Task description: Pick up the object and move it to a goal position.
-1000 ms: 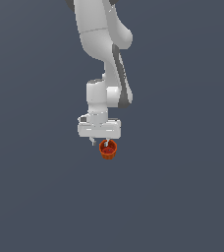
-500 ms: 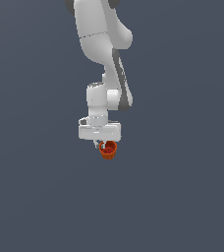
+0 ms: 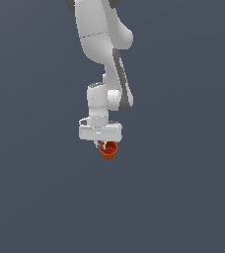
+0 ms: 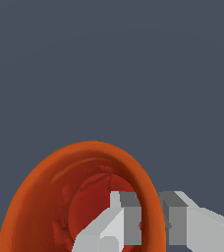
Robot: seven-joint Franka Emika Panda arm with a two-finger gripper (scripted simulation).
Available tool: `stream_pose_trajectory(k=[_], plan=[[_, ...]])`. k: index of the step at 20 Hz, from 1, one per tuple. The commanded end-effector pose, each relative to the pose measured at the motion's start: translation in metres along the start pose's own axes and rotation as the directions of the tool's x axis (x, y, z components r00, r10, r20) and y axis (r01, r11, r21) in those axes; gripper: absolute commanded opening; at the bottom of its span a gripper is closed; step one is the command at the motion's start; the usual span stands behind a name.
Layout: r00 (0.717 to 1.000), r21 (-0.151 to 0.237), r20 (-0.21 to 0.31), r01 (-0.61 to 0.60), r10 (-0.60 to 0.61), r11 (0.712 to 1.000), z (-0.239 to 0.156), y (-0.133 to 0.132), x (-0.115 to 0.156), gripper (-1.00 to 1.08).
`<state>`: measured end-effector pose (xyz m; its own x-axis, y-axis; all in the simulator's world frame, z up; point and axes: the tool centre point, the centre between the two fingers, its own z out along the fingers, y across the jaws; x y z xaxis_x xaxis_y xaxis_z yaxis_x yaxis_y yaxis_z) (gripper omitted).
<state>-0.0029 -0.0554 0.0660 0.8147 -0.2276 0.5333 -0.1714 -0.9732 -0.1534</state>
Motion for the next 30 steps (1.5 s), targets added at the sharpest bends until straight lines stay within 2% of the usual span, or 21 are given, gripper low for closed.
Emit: stream_pose_trajectory(k=[1,9,21,30], plan=[[1.000,0.000,-0.001,0.000,0.000,1.000,-0.002,-0.002,0.001,-1.00],[1.000,0.001,-0.001,-0.001,0.001,1.000,-0.025,-0.024,0.008,-1.00],[1.000,0.006,-0.002,-0.005,0.005,1.000,-0.088,-0.084,0.029,-1.00],[1.000,0.008,-0.002,-0.006,0.006,1.000,-0.120,-0.114,0.040,-1.00]])
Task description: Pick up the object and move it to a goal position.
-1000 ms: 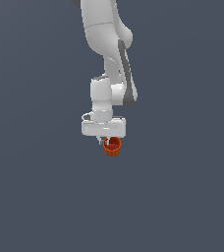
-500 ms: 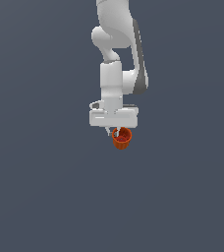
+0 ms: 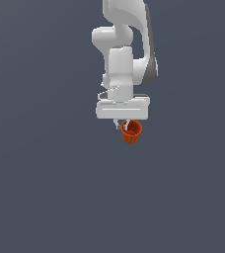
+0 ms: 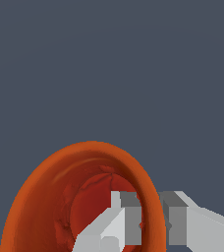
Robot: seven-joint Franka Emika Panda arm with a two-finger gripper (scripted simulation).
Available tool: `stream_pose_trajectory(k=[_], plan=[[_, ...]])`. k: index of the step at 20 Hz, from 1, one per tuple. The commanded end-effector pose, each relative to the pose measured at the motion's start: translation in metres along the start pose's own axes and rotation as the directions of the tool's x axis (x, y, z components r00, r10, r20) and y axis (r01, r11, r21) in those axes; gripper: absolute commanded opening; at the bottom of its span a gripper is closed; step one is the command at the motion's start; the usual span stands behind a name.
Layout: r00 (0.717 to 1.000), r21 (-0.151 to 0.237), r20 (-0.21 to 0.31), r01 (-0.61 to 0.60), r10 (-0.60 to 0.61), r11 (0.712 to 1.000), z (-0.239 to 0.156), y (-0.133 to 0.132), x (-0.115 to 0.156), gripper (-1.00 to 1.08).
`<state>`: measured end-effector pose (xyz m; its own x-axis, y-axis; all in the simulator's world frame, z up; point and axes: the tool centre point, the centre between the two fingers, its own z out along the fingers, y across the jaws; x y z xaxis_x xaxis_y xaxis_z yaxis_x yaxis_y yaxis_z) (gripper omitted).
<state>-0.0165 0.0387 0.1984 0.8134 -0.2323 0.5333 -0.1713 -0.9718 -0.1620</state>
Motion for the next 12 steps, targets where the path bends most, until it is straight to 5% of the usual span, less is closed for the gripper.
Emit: stream_pose_trajectory(k=[1,12], plan=[[1.000,0.001,-0.001,-0.002,0.002,1.000,-0.008,-0.007,0.003,-1.00],[1.000,-0.001,-0.001,-0.001,0.001,1.000,-0.033,-0.031,0.013,-1.00]])
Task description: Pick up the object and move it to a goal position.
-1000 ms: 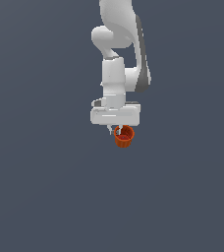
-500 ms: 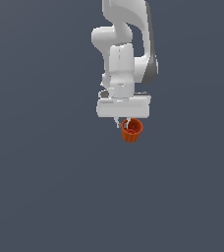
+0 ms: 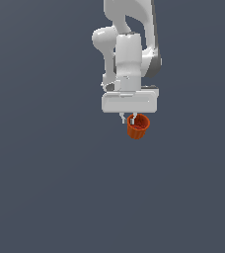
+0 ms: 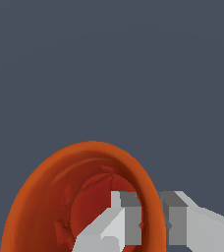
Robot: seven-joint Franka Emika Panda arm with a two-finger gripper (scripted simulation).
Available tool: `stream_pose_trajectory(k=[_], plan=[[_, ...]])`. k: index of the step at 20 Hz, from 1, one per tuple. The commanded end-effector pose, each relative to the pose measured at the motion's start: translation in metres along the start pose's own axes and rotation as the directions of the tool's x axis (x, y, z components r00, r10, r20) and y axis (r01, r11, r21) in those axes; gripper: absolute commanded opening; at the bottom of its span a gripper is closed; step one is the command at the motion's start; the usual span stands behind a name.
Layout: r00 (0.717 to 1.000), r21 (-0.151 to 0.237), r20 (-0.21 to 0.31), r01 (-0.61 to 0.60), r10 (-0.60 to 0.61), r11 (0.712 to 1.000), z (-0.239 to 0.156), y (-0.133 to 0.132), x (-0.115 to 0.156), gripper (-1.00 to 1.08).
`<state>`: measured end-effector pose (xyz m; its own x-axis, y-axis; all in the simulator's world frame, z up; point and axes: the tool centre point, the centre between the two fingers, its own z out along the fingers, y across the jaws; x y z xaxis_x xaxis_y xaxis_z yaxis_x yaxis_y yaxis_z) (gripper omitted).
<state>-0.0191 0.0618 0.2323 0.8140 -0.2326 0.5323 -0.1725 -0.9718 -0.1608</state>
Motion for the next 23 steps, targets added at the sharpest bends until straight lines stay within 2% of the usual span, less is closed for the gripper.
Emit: stream_pose_trajectory(k=[1,23], plan=[[1.000,0.000,-0.002,-0.001,0.001,1.000,-0.006,-0.006,0.003,-1.00],[1.000,-0.006,-0.001,0.005,-0.005,1.000,-0.039,-0.038,0.016,-1.00]])
